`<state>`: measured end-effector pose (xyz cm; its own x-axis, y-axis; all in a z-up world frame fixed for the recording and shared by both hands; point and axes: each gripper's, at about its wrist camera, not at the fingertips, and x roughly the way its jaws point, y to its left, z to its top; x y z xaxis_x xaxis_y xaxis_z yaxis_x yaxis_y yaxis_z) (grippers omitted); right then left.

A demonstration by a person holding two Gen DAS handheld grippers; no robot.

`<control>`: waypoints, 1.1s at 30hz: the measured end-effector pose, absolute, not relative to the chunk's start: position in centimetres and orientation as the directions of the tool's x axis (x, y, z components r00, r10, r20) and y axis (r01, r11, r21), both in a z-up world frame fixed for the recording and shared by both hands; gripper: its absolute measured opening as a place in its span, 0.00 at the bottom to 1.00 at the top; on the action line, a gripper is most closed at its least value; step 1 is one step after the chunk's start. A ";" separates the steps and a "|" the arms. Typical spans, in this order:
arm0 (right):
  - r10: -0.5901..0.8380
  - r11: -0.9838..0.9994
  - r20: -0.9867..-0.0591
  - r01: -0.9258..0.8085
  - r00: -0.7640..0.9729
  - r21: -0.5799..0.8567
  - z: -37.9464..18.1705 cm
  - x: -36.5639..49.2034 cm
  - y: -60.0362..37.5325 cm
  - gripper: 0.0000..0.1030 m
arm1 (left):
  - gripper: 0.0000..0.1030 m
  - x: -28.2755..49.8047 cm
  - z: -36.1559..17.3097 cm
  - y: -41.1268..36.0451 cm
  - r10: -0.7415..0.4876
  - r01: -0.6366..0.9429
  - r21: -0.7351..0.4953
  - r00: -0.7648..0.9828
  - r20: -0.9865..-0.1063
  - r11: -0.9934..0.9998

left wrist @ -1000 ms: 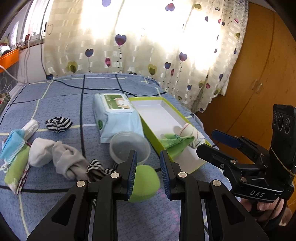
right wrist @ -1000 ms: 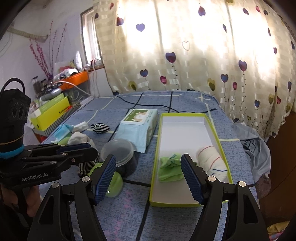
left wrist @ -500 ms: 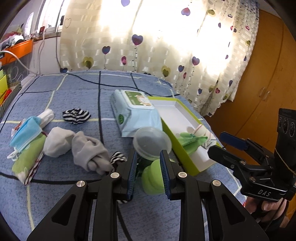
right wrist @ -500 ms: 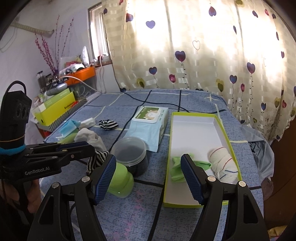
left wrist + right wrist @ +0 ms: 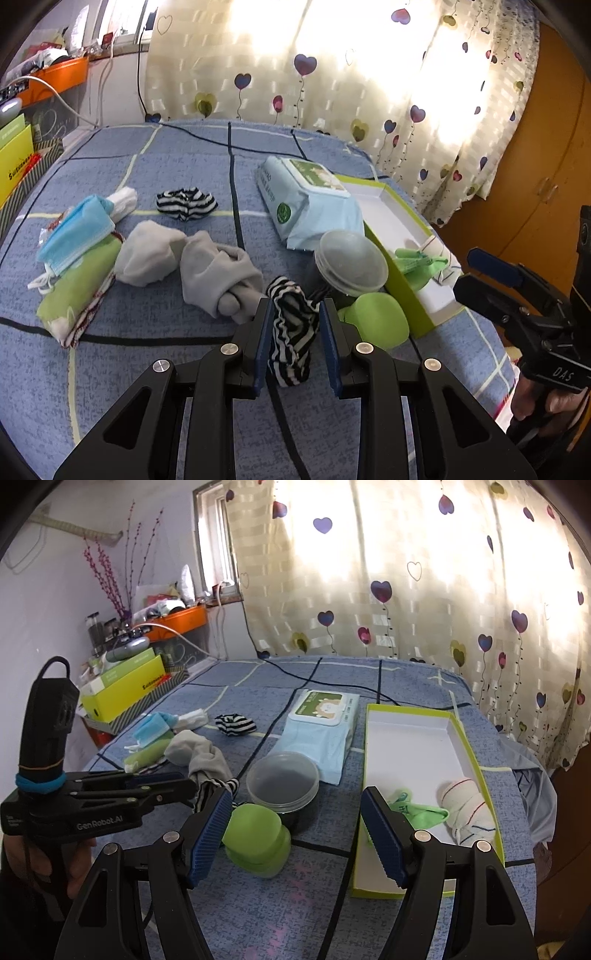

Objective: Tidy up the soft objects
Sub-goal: 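Grasp the black-and-white striped sock with the left gripper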

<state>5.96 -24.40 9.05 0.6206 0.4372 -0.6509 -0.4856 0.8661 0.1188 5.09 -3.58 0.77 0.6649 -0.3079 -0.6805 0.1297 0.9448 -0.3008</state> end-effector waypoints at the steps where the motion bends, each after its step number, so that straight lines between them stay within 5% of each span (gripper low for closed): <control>1: 0.438 0.865 -0.651 -0.487 0.619 0.120 9.0 6.0 -24.4 0.70 | 0.26 5.1 0.6 -3.6 -0.312 0.134 -0.302 0.661 -0.683 0.944; 23: 0.444 0.861 -0.662 -0.493 0.604 0.127 8.4 6.9 -23.6 0.70 | 0.26 7.0 -4.4 -4.8 -0.326 0.138 -0.301 0.553 -0.767 0.943; 25: 0.445 0.860 -0.661 -0.494 0.604 0.128 8.4 6.9 -23.6 0.70 | 0.14 6.7 -4.3 -4.8 -0.321 0.147 -0.290 0.558 -0.765 0.946; 33: 0.468 0.842 -0.655 -0.526 0.593 0.125 8.6 7.1 -21.8 0.70 | 0.10 4.2 -1.7 -2.2 -0.334 0.149 -0.314 0.632 -0.699 0.938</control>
